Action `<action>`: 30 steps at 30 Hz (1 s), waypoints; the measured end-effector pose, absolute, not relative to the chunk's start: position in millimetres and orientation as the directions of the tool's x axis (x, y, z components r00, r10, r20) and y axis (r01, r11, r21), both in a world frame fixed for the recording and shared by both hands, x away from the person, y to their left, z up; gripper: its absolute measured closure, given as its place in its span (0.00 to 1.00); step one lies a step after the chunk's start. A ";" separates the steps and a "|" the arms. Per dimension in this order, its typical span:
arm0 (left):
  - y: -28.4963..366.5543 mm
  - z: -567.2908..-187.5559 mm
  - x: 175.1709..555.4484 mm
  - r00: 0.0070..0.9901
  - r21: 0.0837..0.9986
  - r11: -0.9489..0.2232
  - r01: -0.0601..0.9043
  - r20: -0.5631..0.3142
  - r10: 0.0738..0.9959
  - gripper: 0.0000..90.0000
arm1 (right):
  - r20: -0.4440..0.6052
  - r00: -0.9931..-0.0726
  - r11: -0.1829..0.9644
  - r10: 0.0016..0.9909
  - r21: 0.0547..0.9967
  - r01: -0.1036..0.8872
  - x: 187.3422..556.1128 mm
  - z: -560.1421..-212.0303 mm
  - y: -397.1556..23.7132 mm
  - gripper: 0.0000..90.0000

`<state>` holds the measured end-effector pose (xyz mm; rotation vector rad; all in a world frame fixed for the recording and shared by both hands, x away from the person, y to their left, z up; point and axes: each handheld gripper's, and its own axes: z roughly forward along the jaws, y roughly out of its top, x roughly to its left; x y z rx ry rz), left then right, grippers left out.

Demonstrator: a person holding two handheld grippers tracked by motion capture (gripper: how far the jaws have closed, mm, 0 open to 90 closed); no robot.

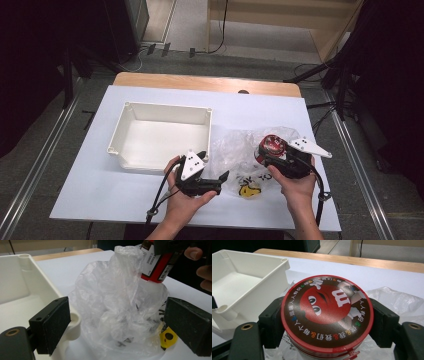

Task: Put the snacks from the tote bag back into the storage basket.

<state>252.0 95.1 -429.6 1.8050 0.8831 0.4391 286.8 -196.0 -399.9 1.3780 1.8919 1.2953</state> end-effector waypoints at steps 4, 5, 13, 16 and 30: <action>108.0 -430.0 250.0 0.650 0.911 -0.201 0.360 -0.091 0.754 0.07 | 0.152 -0.390 0.053 0.908 0.883 0.467 285.5 -396.7 -196.0 0.29; 110.4 -429.4 249.8 0.648 0.909 -0.207 0.362 -0.086 0.757 0.07 | 0.150 -0.391 0.054 0.908 0.883 0.466 285.1 -395.5 -196.1 0.29; 150.7 -432.2 243.5 0.594 0.909 -0.186 0.373 -0.079 0.801 0.07 | 0.147 -0.395 0.051 0.907 0.892 0.450 280.4 -384.3 -195.6 0.29; 165.9 -433.4 240.6 0.570 0.910 -0.175 0.376 -0.078 0.818 0.07 | 0.146 -0.397 0.051 0.906 0.894 0.445 279.5 -381.3 -194.6 0.29; 215.0 -431.9 230.3 0.493 0.914 -0.163 0.372 -0.046 0.869 0.07 | 0.136 -0.439 0.079 0.888 0.896 0.437 273.6 -371.1 -175.2 0.29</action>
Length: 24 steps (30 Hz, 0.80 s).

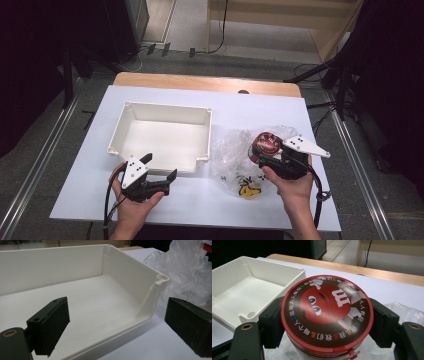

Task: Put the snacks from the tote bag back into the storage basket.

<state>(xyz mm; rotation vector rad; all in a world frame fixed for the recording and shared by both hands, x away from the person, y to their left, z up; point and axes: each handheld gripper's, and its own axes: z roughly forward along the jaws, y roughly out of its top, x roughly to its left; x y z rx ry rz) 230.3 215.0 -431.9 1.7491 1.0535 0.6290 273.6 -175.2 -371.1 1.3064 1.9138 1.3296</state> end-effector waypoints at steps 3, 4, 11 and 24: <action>220.4 -431.4 229.5 0.483 0.915 -0.152 0.373 -0.052 0.874 0.07 | 0.131 -0.450 0.088 0.883 0.896 0.435 273.1 -369.8 -171.1 0.29; 221.7 -431.4 229.2 0.481 0.915 -0.151 0.373 -0.051 0.875 0.07 | 0.130 -0.452 0.090 0.883 0.896 0.434 273.1 -369.7 -169.4 0.29; 231.5 -431.0 223.7 0.473 0.914 -0.167 0.371 -0.030 0.881 0.07 | 0.127 -0.472 0.103 0.872 0.896 0.432 274.5 -368.4 -158.7 0.29; 248.8 -430.1 223.1 0.446 0.919 -0.125 0.373 -0.059 0.893 0.07 | 0.137 -0.505 0.112 0.852 0.894 0.433 282.9 -370.0 -134.5 0.29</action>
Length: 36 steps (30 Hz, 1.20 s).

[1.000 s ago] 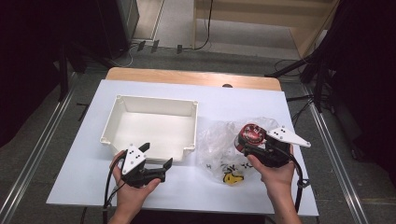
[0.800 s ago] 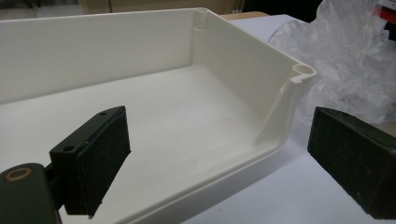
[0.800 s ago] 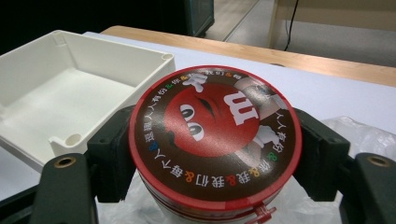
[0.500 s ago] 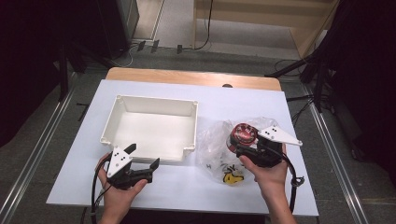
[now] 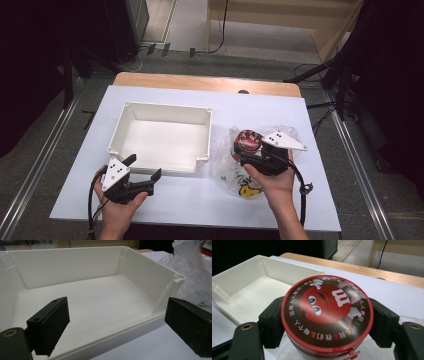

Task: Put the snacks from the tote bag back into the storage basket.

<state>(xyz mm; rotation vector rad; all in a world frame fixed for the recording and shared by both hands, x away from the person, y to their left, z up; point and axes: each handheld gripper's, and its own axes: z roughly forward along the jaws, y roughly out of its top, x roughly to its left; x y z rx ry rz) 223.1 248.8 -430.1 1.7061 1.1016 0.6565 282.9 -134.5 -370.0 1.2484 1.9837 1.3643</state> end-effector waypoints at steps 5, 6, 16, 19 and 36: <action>250.9 -430.9 223.7 0.441 0.920 -0.125 0.372 -0.056 0.896 0.07 | 0.137 -0.515 0.121 0.846 0.892 0.435 288.6 -372.3 -124.0 0.29; 251.7 -430.8 223.5 0.440 0.920 -0.124 0.371 -0.057 0.896 0.07 | 0.140 -0.516 0.119 0.845 0.891 0.438 289.6 -372.5 -121.9 0.29; 256.6 -431.3 224.4 0.435 0.921 -0.113 0.372 -0.066 0.898 0.07 | 0.137 -0.533 0.131 0.835 0.891 0.435 299.2 -369.3 -108.2 0.29; 256.9 -431.1 224.2 0.436 0.921 -0.117 0.372 -0.062 0.898 0.07 | 0.140 -0.538 0.131 0.832 0.892 0.434 301.4 -368.9 -104.8 0.29; 261.5 -431.5 224.6 0.433 0.921 -0.110 0.374 -0.068 0.899 0.07 | 0.150 -0.572 0.135 0.806 0.895 0.425 310.3 -367.9 -85.2 0.29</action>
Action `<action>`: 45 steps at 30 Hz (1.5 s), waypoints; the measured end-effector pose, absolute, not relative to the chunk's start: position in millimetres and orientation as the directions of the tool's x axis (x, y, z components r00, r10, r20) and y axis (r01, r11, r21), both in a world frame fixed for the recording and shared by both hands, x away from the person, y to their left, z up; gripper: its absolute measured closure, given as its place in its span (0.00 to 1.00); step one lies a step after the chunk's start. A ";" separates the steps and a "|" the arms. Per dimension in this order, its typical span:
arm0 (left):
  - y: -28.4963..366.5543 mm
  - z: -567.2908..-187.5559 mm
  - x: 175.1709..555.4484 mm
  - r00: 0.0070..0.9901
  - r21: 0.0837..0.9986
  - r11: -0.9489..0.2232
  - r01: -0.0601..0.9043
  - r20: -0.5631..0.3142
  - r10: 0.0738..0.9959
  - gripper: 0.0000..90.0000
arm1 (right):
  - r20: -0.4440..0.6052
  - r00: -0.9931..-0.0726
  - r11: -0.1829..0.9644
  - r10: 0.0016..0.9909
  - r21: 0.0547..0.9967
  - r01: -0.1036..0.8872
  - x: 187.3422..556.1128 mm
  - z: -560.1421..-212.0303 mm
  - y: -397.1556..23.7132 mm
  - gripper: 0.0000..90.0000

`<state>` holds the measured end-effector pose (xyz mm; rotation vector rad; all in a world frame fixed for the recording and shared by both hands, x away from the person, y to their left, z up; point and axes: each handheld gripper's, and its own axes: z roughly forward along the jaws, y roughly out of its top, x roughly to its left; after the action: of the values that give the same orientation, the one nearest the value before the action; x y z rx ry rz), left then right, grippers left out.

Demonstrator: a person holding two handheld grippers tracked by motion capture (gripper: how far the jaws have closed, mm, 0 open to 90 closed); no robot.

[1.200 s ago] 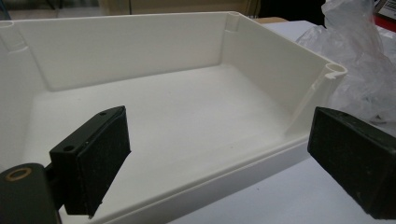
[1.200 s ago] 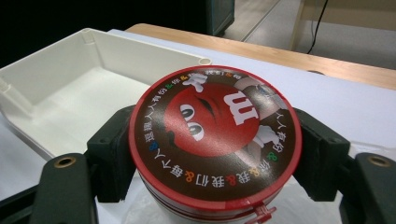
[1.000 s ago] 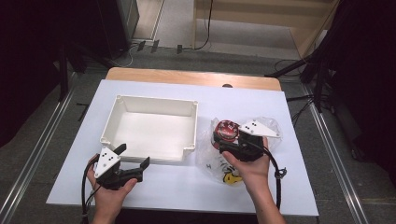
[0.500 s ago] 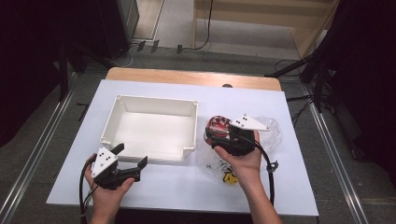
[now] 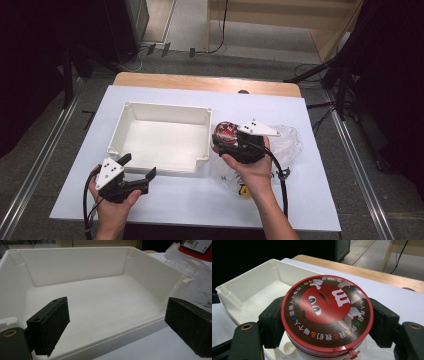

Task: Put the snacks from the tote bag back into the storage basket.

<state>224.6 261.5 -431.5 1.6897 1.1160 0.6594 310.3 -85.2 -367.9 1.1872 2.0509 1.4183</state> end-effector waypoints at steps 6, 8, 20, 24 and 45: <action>262.9 -431.1 224.4 0.431 0.922 -0.108 0.373 -0.069 0.900 0.07 | 0.147 -0.583 0.142 0.799 0.896 0.421 313.0 -367.5 -76.4 0.29; 263.5 -431.1 224.5 0.431 0.922 -0.106 0.373 -0.071 0.899 0.07 | 0.142 -0.587 0.150 0.797 0.895 0.420 313.8 -367.2 -73.4 0.29; 264.2 -431.0 224.1 0.432 0.922 -0.104 0.372 -0.073 0.899 0.07 | 0.138 -0.600 0.165 0.788 0.891 0.422 318.2 -368.9 -58.4 0.29; 263.8 -431.3 224.4 0.434 0.922 -0.112 0.372 -0.066 0.899 0.07 | 0.136 -0.603 0.170 0.786 0.890 0.424 319.6 -369.9 -54.6 0.29; 264.9 -431.7 224.9 0.433 0.919 -0.114 0.377 -0.067 0.899 0.07 | 0.132 -0.627 0.192 0.768 0.886 0.422 323.1 -373.6 -36.3 0.29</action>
<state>224.9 264.9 -431.7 1.6948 1.1174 0.6588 323.1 -36.3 -373.6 1.1217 2.1331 1.4103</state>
